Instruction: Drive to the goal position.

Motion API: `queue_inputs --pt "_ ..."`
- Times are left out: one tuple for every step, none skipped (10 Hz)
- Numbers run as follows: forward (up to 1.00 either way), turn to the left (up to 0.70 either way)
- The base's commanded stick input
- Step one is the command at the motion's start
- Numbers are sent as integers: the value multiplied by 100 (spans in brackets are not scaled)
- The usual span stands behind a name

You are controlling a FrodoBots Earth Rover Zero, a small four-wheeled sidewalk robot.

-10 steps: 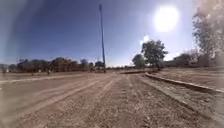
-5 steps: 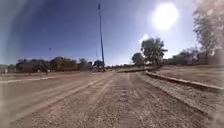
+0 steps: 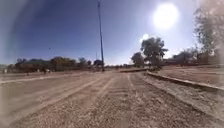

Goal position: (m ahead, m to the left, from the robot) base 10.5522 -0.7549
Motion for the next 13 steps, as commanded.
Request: queue_inputs --pt "70 0" --pt "70 0" --pt "70 0" --pt "70 0" --pt "70 0" --pt "70 0" --pt "70 0" --pt "70 0" --pt "70 0" --pt "70 0" --pt "70 0" --pt "70 0" --pt "70 0"
